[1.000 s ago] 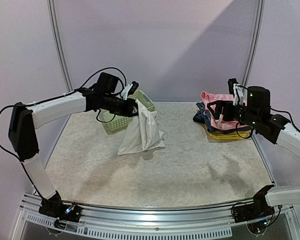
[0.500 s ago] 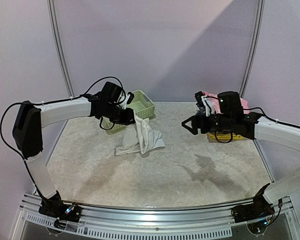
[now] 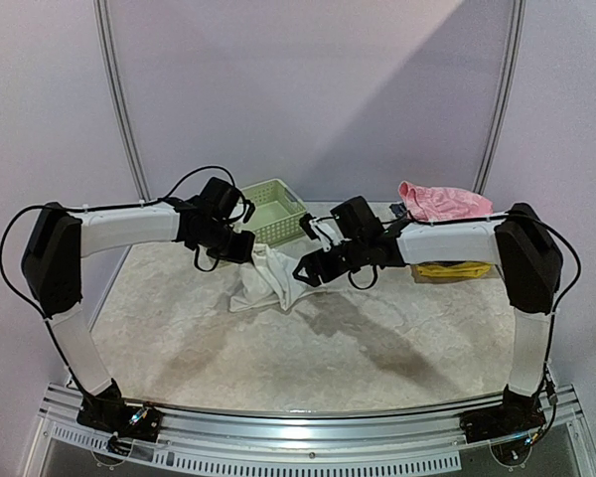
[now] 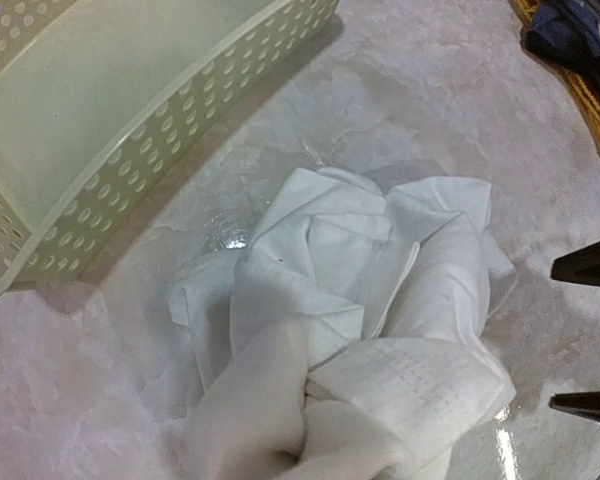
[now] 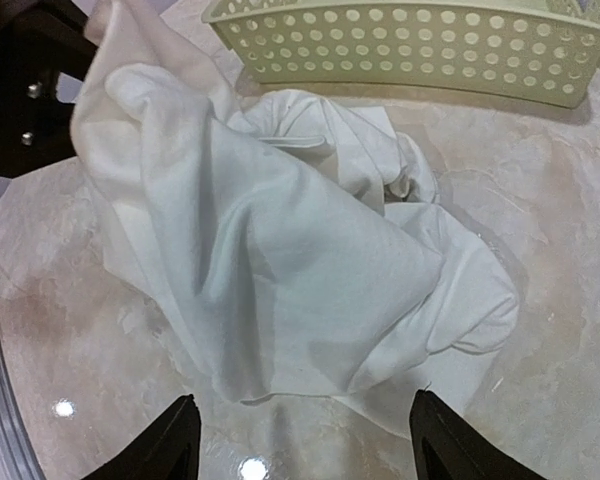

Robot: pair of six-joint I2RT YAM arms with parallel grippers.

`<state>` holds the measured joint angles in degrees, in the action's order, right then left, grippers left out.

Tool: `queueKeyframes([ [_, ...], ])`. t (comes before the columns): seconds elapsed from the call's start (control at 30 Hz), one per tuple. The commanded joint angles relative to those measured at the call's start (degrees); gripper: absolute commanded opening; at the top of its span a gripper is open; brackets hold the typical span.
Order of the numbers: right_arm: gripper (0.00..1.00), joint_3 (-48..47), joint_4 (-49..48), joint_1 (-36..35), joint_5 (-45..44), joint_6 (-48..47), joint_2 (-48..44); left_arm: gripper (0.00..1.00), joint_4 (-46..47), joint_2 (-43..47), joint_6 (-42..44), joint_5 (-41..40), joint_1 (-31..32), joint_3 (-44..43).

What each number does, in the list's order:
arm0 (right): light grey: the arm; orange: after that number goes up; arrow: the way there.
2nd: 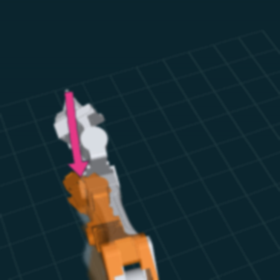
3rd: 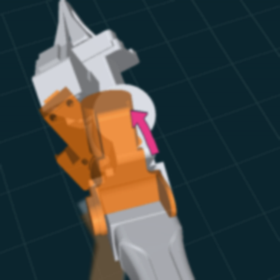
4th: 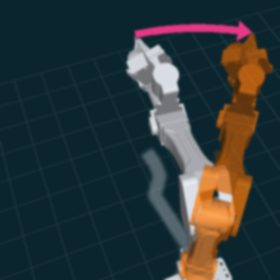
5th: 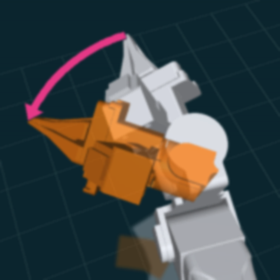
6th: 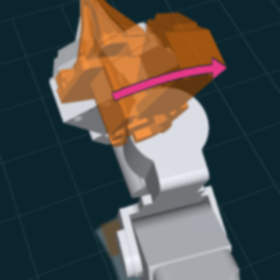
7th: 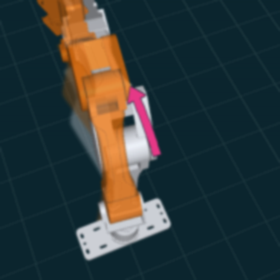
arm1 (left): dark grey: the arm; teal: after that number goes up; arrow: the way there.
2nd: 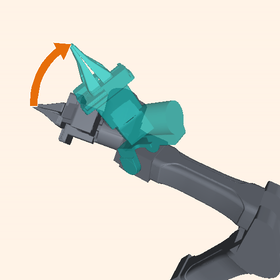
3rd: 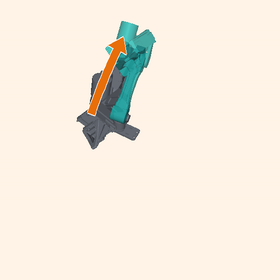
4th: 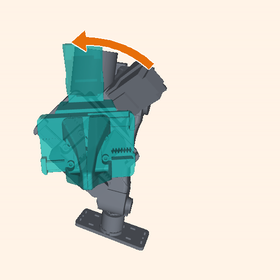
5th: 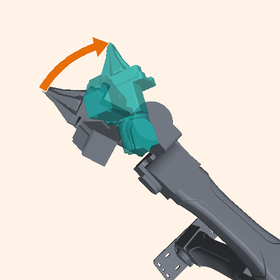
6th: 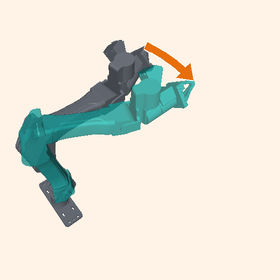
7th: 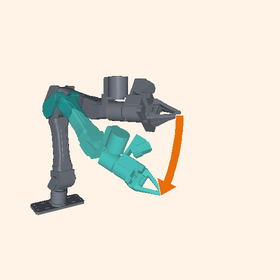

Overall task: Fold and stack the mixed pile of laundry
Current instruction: Pass from the left arm to the right

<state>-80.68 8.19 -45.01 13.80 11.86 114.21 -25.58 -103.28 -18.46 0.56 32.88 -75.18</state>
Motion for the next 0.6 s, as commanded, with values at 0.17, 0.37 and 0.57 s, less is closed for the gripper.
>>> queueKeyframes([
  [0.17, 0.61, -8.73, 0.65, -0.60, 2.18, 1.68, 6.85, 0.01, 2.72, 4.13, -0.54, 2.43, -0.10, 5.29],
  [0.37, 0.53, -10.58, -0.07, -0.83, 7.83, 1.34, 9.81, 0.01, 3.39, 3.74, -0.74, 2.60, 0.07, 6.00],
  [0.57, 0.53, -9.68, -0.88, -2.34, 9.09, -2.63, 8.95, 0.00, 3.57, 2.83, -0.45, 2.48, 0.08, 5.44],
])
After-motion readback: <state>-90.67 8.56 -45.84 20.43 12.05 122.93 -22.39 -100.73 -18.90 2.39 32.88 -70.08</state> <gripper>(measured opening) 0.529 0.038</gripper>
